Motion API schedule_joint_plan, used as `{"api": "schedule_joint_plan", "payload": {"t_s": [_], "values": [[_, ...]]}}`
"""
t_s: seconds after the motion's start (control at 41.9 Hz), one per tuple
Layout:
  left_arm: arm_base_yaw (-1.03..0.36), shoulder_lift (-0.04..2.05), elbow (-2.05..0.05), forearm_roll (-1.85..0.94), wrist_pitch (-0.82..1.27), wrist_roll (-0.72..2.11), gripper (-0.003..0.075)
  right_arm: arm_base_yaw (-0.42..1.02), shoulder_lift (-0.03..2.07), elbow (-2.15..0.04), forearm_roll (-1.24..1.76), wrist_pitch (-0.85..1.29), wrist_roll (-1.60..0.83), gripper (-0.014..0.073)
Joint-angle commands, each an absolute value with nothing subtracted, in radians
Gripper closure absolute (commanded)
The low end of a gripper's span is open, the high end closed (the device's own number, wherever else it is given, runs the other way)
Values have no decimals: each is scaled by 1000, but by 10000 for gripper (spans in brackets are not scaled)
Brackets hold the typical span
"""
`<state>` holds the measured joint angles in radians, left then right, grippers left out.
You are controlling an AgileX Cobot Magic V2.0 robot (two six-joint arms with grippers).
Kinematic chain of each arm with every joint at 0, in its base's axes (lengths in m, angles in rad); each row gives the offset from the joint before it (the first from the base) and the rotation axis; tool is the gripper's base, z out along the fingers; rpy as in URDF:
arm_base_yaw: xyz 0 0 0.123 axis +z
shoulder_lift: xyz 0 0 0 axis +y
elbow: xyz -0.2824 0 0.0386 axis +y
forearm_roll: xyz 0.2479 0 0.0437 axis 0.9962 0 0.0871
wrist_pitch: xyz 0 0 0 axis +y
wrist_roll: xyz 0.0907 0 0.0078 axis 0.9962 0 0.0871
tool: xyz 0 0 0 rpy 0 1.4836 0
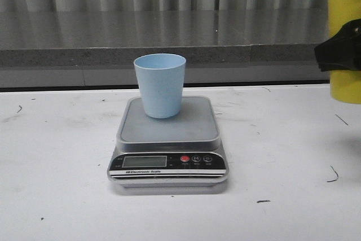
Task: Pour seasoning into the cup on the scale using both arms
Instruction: 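Turn the bottle upright and lower it back onto the table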
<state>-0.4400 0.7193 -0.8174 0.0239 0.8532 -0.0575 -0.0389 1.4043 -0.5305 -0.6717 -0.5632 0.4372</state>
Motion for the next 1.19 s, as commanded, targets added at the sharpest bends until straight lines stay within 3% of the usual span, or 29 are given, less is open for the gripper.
{"api": "schedule_joint_plan", "payload": {"t_s": [0.0,0.477,0.906,0.978,1.169], "values": [[-437,715,-842,16,790,-69,351,-56,1437,-553,-592,-767,392,244],[-437,715,-842,16,790,-69,351,-56,1777,-556,-367,-1266,105,244],[-437,715,-842,16,790,-69,351,-53,1931,-648,-364,-1285,102,239],[-437,715,-842,16,790,-69,351,-53,1935,-654,-367,-1284,102,211],[-437,715,-842,16,790,-69,351,-53,1935,-654,-377,-1281,102,17]]}}
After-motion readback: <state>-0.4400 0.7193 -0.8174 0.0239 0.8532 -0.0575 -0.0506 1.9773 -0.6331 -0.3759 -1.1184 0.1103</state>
